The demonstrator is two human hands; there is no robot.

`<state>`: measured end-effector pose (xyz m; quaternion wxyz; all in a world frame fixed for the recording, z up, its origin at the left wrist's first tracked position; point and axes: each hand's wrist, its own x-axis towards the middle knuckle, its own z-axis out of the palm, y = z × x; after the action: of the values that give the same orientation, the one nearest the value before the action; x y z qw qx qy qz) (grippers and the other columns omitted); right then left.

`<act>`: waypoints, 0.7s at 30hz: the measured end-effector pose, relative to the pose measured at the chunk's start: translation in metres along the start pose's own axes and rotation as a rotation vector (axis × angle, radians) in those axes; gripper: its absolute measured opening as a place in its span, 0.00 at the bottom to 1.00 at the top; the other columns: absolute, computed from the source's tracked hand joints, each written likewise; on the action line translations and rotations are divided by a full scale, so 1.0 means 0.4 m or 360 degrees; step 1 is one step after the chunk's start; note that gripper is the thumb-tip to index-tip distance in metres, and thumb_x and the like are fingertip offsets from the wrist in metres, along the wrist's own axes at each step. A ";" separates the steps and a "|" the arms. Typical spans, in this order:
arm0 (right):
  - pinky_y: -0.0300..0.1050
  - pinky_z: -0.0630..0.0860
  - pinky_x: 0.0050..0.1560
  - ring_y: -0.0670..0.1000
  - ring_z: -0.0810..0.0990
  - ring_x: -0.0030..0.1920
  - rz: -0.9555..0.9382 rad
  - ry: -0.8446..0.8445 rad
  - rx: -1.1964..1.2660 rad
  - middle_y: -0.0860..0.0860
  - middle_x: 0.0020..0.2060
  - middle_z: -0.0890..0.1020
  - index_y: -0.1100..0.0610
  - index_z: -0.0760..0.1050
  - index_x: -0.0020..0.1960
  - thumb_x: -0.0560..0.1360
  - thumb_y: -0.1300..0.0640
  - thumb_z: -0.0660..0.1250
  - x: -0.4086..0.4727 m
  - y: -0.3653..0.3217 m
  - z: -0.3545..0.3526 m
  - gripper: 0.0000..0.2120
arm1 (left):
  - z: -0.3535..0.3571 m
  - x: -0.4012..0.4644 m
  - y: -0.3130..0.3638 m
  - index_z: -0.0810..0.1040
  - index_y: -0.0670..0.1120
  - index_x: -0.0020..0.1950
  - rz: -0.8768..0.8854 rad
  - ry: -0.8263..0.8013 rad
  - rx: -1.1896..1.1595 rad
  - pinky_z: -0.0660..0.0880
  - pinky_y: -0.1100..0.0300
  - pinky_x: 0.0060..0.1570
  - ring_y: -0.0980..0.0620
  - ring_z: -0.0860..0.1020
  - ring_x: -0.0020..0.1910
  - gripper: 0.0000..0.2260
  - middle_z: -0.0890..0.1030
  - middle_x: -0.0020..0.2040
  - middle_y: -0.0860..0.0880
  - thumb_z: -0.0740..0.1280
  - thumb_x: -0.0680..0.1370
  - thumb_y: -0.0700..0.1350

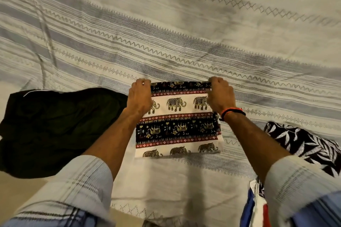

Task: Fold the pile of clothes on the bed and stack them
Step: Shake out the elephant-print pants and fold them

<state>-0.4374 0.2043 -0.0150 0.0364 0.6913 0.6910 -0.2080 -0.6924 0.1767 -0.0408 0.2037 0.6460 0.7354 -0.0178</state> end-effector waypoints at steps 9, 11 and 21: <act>0.57 0.72 0.67 0.60 0.73 0.65 0.0231 -0.0566 0.0219 0.61 0.65 0.73 0.62 0.67 0.70 0.78 0.57 0.67 -0.076 0.046 0.143 0.23 | 0.165 -0.096 -0.039 0.69 0.42 0.70 -0.0267 -0.0383 -0.0238 0.70 0.47 0.68 0.42 0.70 0.66 0.23 0.69 0.69 0.41 0.69 0.76 0.40; 0.57 0.70 0.69 0.62 0.70 0.67 0.0367 -0.0518 0.0246 0.63 0.68 0.69 0.63 0.63 0.72 0.77 0.55 0.69 -0.089 0.061 0.175 0.28 | 0.185 -0.117 -0.039 0.67 0.42 0.71 -0.0487 -0.0298 -0.0386 0.69 0.47 0.69 0.41 0.68 0.68 0.26 0.65 0.71 0.39 0.72 0.75 0.41; 0.52 0.74 0.64 0.56 0.75 0.61 0.0963 -0.0302 0.0924 0.54 0.58 0.75 0.61 0.64 0.66 0.65 0.46 0.79 -0.111 0.096 0.243 0.39 | 0.242 -0.145 -0.058 0.68 0.42 0.64 -0.1156 -0.0226 -0.1284 0.76 0.54 0.57 0.48 0.78 0.55 0.33 0.79 0.56 0.47 0.81 0.66 0.46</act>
<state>-0.4214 0.1281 -0.0978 -0.0368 0.8222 0.3634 -0.4366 -0.6831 0.0902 -0.1163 0.4652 0.2184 0.8441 0.1530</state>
